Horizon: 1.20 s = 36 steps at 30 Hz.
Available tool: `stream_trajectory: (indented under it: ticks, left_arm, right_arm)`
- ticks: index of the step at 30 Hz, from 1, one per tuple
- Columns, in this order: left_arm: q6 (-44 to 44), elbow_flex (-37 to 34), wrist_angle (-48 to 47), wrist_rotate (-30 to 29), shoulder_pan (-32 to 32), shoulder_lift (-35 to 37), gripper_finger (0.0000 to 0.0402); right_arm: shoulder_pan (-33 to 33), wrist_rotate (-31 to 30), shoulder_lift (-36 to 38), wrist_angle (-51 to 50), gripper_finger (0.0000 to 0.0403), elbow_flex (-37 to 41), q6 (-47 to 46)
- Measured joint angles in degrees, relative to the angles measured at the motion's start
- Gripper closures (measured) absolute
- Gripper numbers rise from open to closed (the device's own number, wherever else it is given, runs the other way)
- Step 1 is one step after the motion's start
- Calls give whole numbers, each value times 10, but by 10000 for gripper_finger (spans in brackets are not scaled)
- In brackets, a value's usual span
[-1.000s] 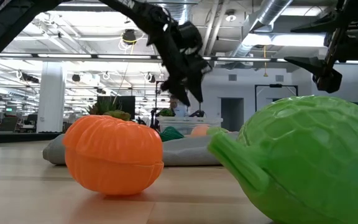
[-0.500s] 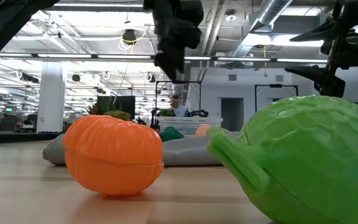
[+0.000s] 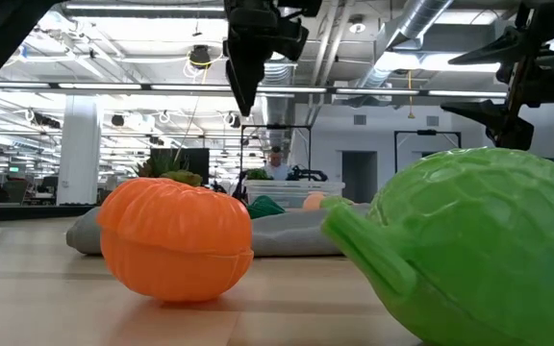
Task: Pick and placing Produce into tupperware
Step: Put the cabbage into the bin
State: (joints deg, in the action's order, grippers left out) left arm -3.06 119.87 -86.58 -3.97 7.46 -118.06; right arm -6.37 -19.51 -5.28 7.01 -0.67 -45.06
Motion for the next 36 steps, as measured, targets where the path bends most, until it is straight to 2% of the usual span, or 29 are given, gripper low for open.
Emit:
stream_trajectory:
  ticks: [7,13,22,27,36]
  left_arm:
    - [-45,0,-37,-79,-73,0,100]
    - [-71,-1,-35,-105,-134,16,100]
    - [-87,-20,-24,-182,-177,61,100]
    - [-127,-104,33,-193,-184,112,100]
    - [-169,-346,243,-192,-197,185,100]
  right_arm:
    - [0,16,0,0,97,0,-10]
    - [0,32,0,-5,97,0,-10]
    - [0,32,0,-21,97,0,31]
    - [0,36,0,-21,97,0,56]
    - [0,69,0,-19,97,0,65]
